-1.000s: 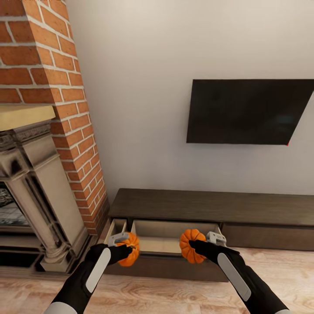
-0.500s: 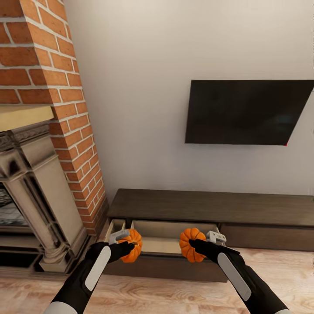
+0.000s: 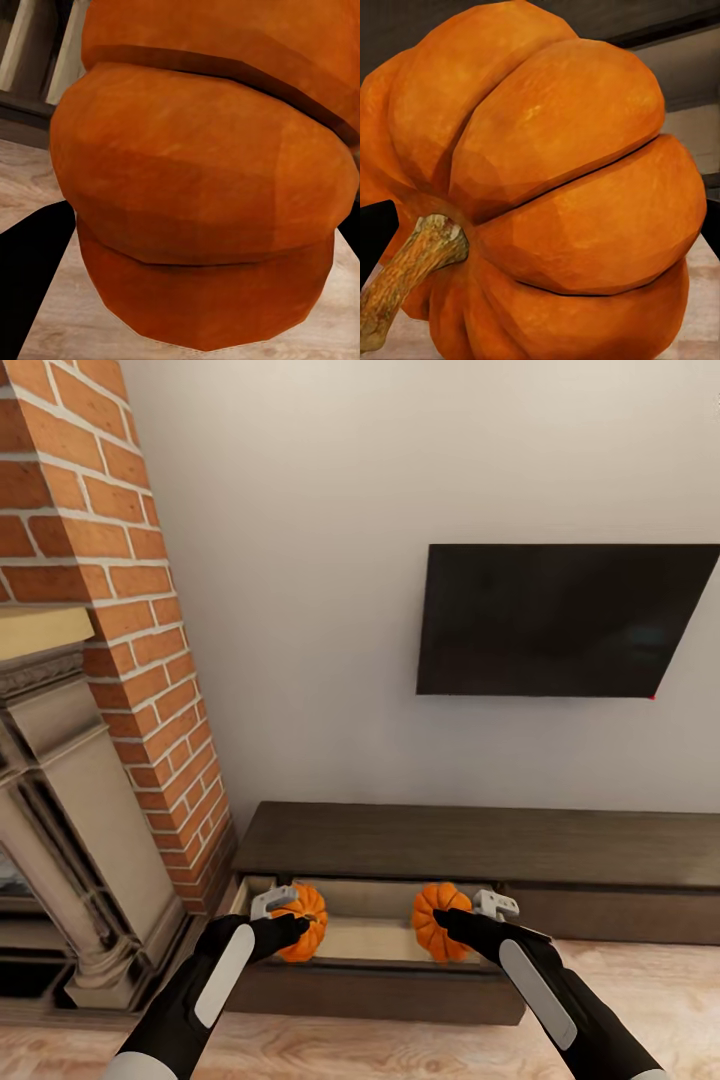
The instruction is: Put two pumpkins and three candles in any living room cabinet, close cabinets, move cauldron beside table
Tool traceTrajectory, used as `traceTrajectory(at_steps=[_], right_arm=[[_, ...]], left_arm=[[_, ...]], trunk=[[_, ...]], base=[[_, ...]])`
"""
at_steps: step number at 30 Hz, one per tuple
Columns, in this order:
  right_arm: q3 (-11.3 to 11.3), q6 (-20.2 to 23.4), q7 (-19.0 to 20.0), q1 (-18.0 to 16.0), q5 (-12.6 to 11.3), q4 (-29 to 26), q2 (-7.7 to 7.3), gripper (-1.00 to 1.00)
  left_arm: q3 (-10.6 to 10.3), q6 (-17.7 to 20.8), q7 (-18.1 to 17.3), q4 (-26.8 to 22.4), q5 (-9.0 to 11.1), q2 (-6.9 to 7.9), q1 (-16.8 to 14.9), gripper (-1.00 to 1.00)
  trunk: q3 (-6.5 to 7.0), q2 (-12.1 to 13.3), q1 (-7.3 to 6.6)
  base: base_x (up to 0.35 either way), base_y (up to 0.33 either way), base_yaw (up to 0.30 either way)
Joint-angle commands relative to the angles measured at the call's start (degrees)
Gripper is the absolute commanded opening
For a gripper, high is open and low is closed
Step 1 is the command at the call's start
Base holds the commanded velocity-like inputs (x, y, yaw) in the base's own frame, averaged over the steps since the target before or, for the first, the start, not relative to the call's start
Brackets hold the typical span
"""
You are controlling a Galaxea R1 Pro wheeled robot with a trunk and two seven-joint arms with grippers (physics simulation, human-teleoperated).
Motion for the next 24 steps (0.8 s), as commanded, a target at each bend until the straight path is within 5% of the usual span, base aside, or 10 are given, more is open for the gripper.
traceTrajectory(at_steps=[1,24], right_arm=[[0.2,0.0,-0.64,-0.04,-0.7,-0.1,-0.07,-1.0],[0.2,0.0,-0.64,-0.04,-0.7,-0.1,-0.07,-1.0]], left_arm=[[-0.06,0.13,0.64,-0.08,0.56,0.01,-0.06,-1.0],[-0.02,0.18,0.53,0.2,1.0,0.1,-0.01,-1.0]], trunk=[[-0.07,-0.04,0.03],[0.08,-0.04,0.03]], base=[[0.233,-0.003,-0.001],[0.104,0.0,-0.129]])
